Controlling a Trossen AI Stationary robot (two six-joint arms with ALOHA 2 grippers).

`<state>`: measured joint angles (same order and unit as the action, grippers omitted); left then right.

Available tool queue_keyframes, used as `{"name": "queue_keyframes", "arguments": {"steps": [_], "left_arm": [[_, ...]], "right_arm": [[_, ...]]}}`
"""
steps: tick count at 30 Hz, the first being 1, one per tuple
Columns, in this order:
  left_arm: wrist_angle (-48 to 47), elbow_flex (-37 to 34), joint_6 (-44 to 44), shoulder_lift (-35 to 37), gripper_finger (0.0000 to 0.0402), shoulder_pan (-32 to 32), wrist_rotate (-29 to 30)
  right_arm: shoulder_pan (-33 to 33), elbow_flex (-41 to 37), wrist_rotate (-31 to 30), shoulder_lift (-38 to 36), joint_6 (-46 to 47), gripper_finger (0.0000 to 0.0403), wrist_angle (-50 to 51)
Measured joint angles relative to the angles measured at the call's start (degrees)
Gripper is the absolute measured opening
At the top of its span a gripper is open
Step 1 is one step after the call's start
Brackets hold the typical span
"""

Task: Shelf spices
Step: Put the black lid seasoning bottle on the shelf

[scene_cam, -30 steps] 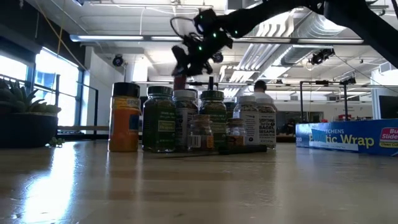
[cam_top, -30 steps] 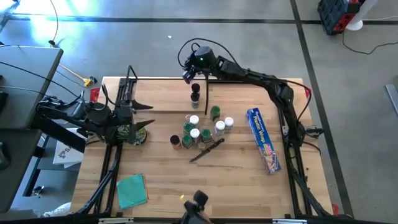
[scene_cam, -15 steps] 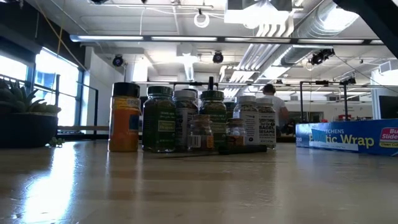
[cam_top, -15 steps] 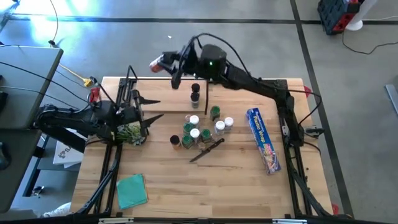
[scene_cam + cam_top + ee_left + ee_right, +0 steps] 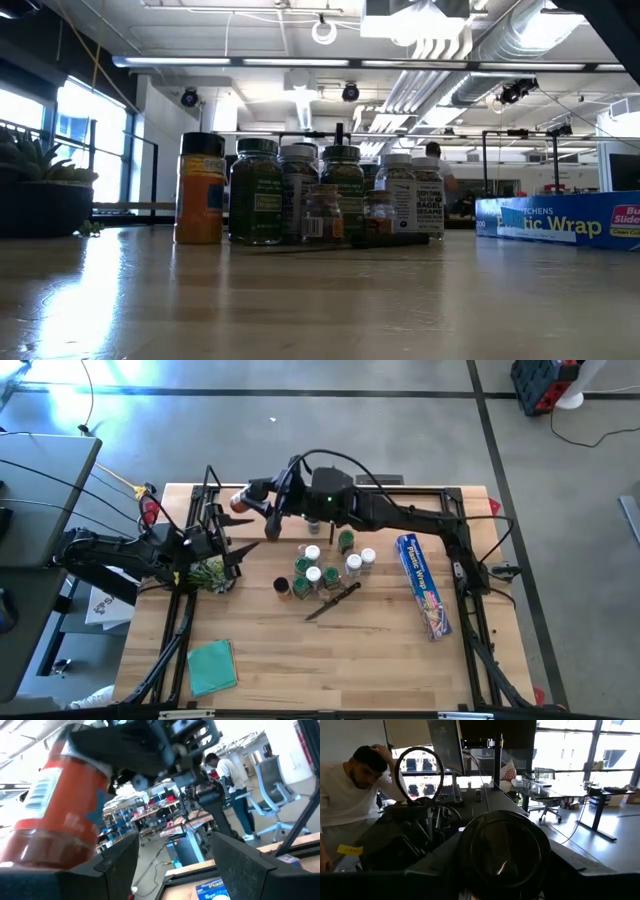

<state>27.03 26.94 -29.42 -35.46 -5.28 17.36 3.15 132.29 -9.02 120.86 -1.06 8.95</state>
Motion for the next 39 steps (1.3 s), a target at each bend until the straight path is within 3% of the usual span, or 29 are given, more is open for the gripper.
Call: {"name": "queue_keyframes", "arguments": {"steps": [13, 21, 28, 33, 39], "left_arm": [[-3.72, -0.04, -3.74, 6.25, 0.0245, -0.09, 5.25], [-4.42, 0.07, -2.2, 7.03, 0.0245, -0.04, 0.39], [-5.03, 0.07, -2.4, 5.09, 0.0245, -0.04, 2.7], [-1.96, 0.07, 4.04, 5.41, 0.0245, -0.04, 2.84], [-0.97, 0.07, 9.68, 8.22, 0.0245, -0.04, -2.55]], "right_arm": [[-0.82, 0.02, -2.06, 0.0, 2.14, 0.0188, 3.37], [-0.91, 0.02, -1.15, 0.0, 2.3, 0.0188, -2.37], [-1.03, 0.02, 3.96, 0.0, 1.78, 0.0188, -3.79], [-1.73, 0.02, 9.72, 0.02, -1.89, 0.0188, -1.72], [-2.68, 0.02, 10.54, 0.02, -3.49, 0.0188, -0.74]]}}
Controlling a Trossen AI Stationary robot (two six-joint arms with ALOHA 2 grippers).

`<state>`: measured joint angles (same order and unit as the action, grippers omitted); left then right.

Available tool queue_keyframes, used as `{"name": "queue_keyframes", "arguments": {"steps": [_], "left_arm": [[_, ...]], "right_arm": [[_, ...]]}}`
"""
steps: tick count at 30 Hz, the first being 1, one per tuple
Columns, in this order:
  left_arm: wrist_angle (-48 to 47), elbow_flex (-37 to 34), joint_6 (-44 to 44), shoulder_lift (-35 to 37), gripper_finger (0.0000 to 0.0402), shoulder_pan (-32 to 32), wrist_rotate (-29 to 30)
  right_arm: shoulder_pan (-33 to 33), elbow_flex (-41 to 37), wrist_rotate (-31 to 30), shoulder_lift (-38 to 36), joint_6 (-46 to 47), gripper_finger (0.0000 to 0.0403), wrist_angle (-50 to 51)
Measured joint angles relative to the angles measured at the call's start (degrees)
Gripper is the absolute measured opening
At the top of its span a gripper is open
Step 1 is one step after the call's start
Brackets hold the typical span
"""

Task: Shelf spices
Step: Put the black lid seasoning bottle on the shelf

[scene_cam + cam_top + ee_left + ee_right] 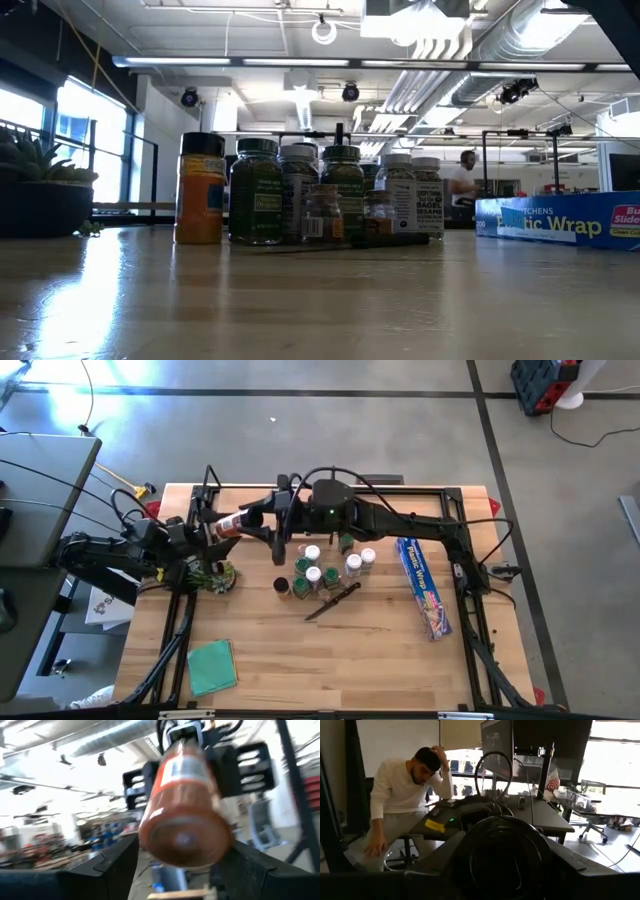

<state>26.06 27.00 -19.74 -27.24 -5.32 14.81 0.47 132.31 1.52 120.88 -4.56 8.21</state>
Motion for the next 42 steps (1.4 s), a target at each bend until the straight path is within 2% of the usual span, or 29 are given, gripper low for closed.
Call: {"name": "queue_keyframes", "arguments": {"steps": [13, 16, 22, 29, 34, 42], "left_arm": [[-3.1, 0.0, 0.19, 5.4, 0.0245, -0.02, -0.81], [-4.43, 0.02, 0.17, 5.46, 0.0245, 0.0, -1.17], [-4.99, 0.02, 1.5, 4.77, 0.0245, 0.0, -6.46], [-5.53, 0.04, 2.63, 4.6, 0.0241, 0.11, -5.68], [-5.9, 0.0, 3.12, 3.77, 0.0216, 0.11, -5.75], [-5.57, 1.62, 4.16, -0.17, 0.0135, 0.11, -5.73]], "right_arm": [[-0.15, -0.02, -1.11, 0.0, 0.49, 0.0188, 3.98], [-0.15, -0.02, -1.09, 0.0, 0.43, 0.0188, 3.18], [-0.25, -0.02, -0.57, 0.02, -0.64, 0.0188, -0.25], [-0.1, -0.04, 1.13, 0.04, -0.83, 0.0188, -2.5], [-0.12, -0.04, 3.24, 0.04, -1.06, 0.0188, -4.87], [-0.2, -0.04, 3.32, 0.04, -0.9, 0.0188, -4.38]]}}
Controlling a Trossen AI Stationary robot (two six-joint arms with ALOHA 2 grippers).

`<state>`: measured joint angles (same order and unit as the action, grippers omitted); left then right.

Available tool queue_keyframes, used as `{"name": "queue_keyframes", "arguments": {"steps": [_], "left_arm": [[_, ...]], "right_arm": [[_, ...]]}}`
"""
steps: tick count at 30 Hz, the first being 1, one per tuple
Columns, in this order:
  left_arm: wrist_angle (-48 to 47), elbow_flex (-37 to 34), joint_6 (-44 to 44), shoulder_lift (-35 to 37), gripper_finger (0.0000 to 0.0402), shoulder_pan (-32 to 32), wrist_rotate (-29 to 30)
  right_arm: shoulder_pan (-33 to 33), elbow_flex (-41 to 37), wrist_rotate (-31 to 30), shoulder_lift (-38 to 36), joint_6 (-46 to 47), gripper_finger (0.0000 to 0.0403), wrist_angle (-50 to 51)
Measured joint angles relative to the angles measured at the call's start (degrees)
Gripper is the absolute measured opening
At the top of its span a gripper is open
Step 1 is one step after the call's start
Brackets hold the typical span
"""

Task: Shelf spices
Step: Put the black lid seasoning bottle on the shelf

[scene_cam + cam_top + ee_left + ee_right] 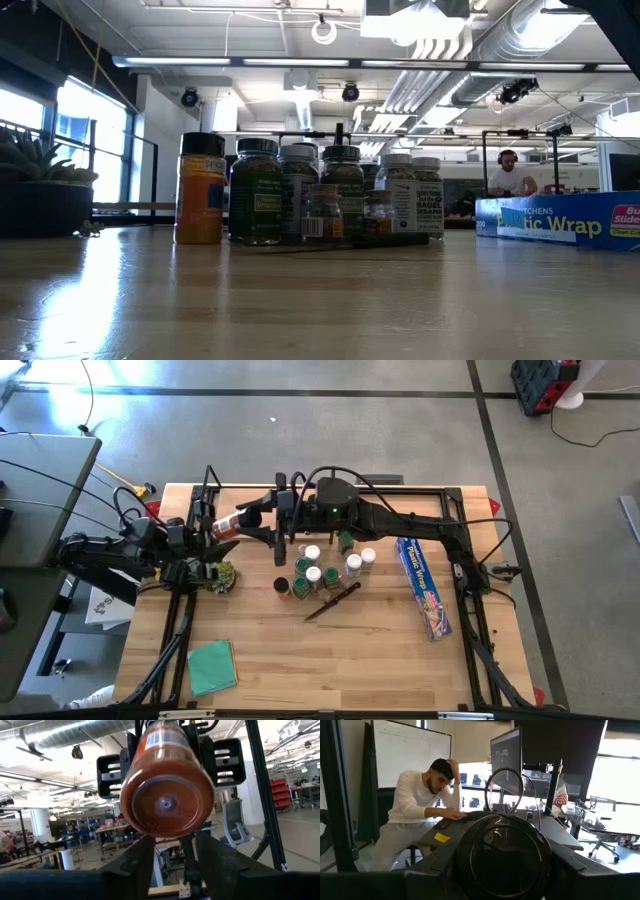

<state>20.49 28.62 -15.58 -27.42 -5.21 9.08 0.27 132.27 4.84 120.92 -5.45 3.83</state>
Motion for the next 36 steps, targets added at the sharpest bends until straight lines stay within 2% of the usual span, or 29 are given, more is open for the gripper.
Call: {"name": "queue_keyframes", "arguments": {"steps": [6, 14, 32, 36], "left_arm": [[-0.2, 0.0, -1.83, 0.83, 0.0091, 0.0, 0.01], [-1.74, -0.04, -2.58, 3.97, 0.006, -0.09, 0.15], [-2.46, -0.04, -2.08, 4.37, 0.0056, -0.09, 0.34], [-5.58, -0.04, -3.52, 4.4, 0.0058, -0.02, 5.64]], "right_arm": [[-0.07, 0.05, 0.09, 0.0, 0.82, 0.0188, 2.27], [-0.07, 0.11, -0.85, -0.04, 1.11, 0.0188, 4.43], [0.12, 0.17, -1.22, -0.2, 0.82, 0.0188, 10.27], [1.22, 0.05, -1.35, -0.13, -0.67, 0.0188, 10.11]]}}
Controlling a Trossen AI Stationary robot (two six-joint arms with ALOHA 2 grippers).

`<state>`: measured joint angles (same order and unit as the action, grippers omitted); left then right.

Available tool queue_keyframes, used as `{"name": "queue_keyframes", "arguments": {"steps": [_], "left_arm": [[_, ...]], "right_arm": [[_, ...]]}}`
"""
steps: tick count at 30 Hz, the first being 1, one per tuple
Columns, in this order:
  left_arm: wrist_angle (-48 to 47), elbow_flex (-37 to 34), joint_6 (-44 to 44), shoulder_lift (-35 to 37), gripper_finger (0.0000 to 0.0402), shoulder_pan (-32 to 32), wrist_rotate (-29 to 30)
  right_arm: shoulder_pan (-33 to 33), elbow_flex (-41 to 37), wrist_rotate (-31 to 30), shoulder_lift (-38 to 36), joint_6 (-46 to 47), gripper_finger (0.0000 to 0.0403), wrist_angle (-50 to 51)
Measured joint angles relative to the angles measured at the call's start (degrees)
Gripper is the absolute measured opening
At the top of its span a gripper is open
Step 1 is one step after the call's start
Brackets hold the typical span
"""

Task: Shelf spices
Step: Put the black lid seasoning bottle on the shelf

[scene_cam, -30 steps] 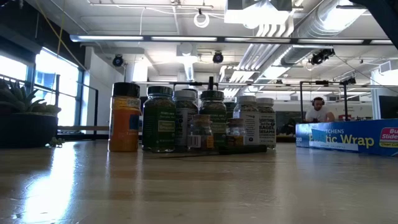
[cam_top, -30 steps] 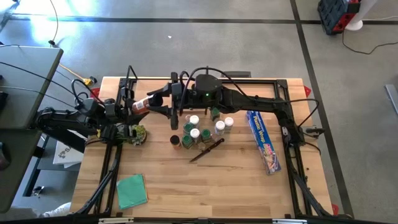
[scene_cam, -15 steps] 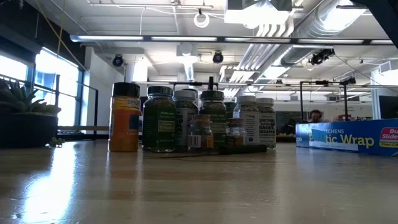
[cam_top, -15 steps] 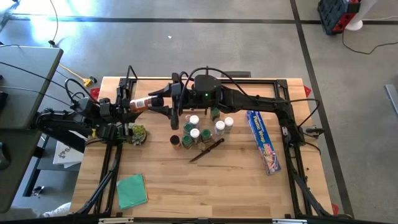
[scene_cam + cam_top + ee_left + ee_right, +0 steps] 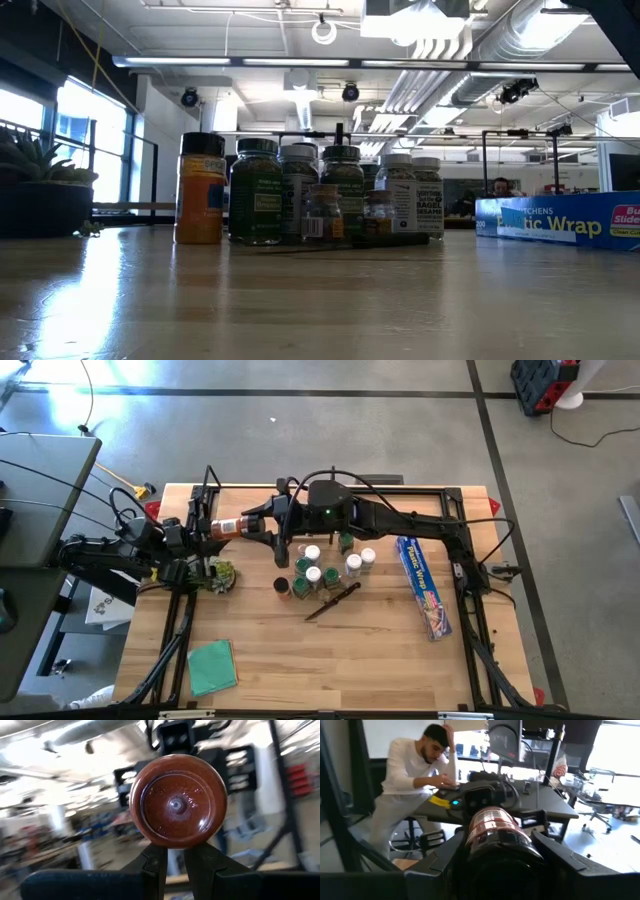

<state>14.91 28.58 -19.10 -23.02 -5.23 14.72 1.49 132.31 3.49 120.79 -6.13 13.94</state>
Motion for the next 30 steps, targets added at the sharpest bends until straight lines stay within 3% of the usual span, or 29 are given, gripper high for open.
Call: {"name": "queue_keyframes", "arguments": {"steps": [6, 8, 11, 20, 30], "left_arm": [[-10.07, 1.9, -0.67, -0.06, 0.0087, 0.02, 13.06], [-17.0, 3.92, 1.85, -0.29, 0.0101, 0.02, 18.1], [-26.17, 6.36, 6.94, -0.6, 0.012, 0.02, 20.91], [-34.64, 9.26, 20.36, -4.14, 0.0142, 1.34, 19.76], [-30.8, 9.24, 23.67, -15.42, 0.0143, 13.0, 5.9]], "right_arm": [[5.52, -0.13, -0.01, -0.29, -1.72, 0.0188, 0.72], [8.42, -0.11, -0.31, -0.48, -2.88, 0.0188, 2.25], [13.21, -0.11, -1.02, -0.3, -3.74, 0.0188, 5.95], [24.5, -0.09, -4.48, 2.81, -10.72, 0.0188, 16.02], [27.74, -0.07, -3.34, 6.61, -19.91, 0.0188, 17.35]]}}
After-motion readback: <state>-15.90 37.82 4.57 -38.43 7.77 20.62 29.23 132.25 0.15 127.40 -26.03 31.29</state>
